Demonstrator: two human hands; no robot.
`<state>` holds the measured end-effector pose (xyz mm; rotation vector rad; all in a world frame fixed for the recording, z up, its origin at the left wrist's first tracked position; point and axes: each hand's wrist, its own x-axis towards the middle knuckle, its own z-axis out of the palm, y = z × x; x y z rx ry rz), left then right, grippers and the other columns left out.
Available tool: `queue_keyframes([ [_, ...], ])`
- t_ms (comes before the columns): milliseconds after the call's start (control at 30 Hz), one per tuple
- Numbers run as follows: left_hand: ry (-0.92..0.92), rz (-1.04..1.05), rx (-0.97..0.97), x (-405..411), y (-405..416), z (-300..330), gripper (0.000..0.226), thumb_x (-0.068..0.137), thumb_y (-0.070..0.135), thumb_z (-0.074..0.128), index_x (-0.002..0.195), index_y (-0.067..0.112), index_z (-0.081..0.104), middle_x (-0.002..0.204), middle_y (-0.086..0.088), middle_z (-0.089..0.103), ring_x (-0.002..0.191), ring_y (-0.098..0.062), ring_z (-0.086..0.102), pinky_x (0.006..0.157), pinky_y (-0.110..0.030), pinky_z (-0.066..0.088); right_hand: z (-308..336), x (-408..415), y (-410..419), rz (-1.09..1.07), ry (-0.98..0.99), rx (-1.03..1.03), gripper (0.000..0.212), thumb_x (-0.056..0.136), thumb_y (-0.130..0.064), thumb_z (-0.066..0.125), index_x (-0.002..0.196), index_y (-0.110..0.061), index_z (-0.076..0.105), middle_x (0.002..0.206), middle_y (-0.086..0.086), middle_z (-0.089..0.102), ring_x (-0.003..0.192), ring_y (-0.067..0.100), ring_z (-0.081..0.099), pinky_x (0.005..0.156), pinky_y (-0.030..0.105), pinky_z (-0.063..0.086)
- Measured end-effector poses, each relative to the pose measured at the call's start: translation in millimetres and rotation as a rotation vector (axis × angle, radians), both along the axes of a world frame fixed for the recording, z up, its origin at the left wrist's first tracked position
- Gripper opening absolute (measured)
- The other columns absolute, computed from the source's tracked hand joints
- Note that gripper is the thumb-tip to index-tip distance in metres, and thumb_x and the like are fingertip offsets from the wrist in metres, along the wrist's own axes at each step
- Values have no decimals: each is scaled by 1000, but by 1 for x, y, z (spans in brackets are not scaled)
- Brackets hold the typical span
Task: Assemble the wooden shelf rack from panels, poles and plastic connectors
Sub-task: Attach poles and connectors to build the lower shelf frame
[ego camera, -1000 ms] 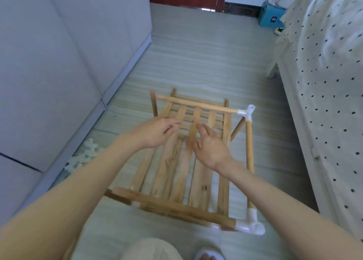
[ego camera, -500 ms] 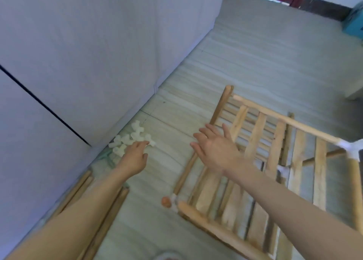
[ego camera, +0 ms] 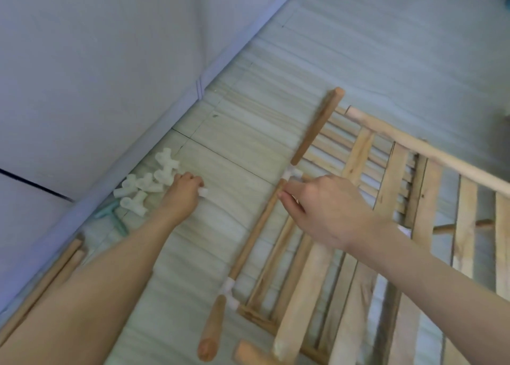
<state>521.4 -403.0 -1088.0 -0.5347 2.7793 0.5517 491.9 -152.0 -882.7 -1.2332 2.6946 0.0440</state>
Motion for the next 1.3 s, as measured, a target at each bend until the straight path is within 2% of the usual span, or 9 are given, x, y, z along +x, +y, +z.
queue_keyframes([
  [100, 71, 126, 173, 1, 2, 8, 26, 87, 4, 58, 113, 5, 63, 113, -16, 58, 99, -27, 52, 82, -29, 39, -1, 1, 1, -11, 0, -17, 41, 100, -39, 22, 89, -18, 55, 63, -1, 40, 76, 29, 60, 62, 29, 29],
  [267, 314, 304, 526, -4, 28, 60, 20, 82, 12, 69, 102, 10, 66, 77, 4, 52, 79, -15, 50, 65, -14, 37, 1, 9, 4, -43, 0, -82, 40, 100, -37, 23, 81, -19, 53, 70, 5, 58, 62, 25, 41, 78, 31, 34],
  [333, 387, 313, 728, -5, 45, 88, 23, 86, 7, 64, 108, 11, 60, 85, 8, 54, 89, -18, 56, 76, -22, 50, 3, 15, 7, -24, -15, -88, 39, 101, -36, 23, 80, -19, 51, 72, 6, 62, 59, 24, 35, 87, 32, 38],
  [467, 496, 287, 929, -8, 75, 138, 31, 87, 4, 61, 112, 15, 47, 92, 6, 54, 77, -11, 58, 61, -15, 54, 6, 33, 18, 63, -59, -97, 40, 102, -33, 24, 84, -14, 55, 77, 11, 67, 72, 32, 59, 96, 33, 36],
  [700, 617, 228, 977, -11, 103, 195, 22, 83, 8, 67, 90, 27, 58, 91, 9, 59, 69, 3, 56, 59, -6, 41, 15, 43, 33, 93, -116, -192, 35, 99, -28, 33, 91, -12, 63, 82, 6, 65, 79, 27, 60, 88, 41, 42],
  [833, 675, 242, 992, -18, 107, 215, 20, 82, 7, 67, 93, 24, 64, 89, 5, 64, 73, 1, 59, 64, -8, 44, 17, 17, 37, -149, 210, -519, 19, 85, -15, 57, 97, -10, 70, 92, 6, 66, 86, 29, 62, 74, 41, 47],
  [933, 696, 239, 996, -27, 111, 223, 25, 83, 6, 66, 96, 27, 64, 92, 9, 66, 75, 8, 60, 65, -5, 43, 19, -9, 33, -364, 289, -491, 33, 80, -17, 66, 113, -10, 63, 109, 10, 62, 102, 33, 57, 85, 44, 41],
  [1067, 719, 214, 996, -39, 120, 226, 29, 84, 3, 65, 106, 21, 64, 101, 7, 67, 81, 9, 61, 72, -6, 44, 17, -36, 34, -472, 61, -291, 41, 92, -40, 48, 130, -23, 50, 128, -2, 53, 125, 22, 42, 110, 42, 19],
  [1300, 673, 157, 918, -47, 126, 227, 15, 84, 10, 67, 99, 11, 65, 92, -1, 71, 79, -3, 66, 71, -14, 51, 13, -43, 38, -525, -4, -450, 43, 92, -40, 50, 133, -26, 46, 126, -4, 56, 123, 18, 45, 110, 41, 21],
])
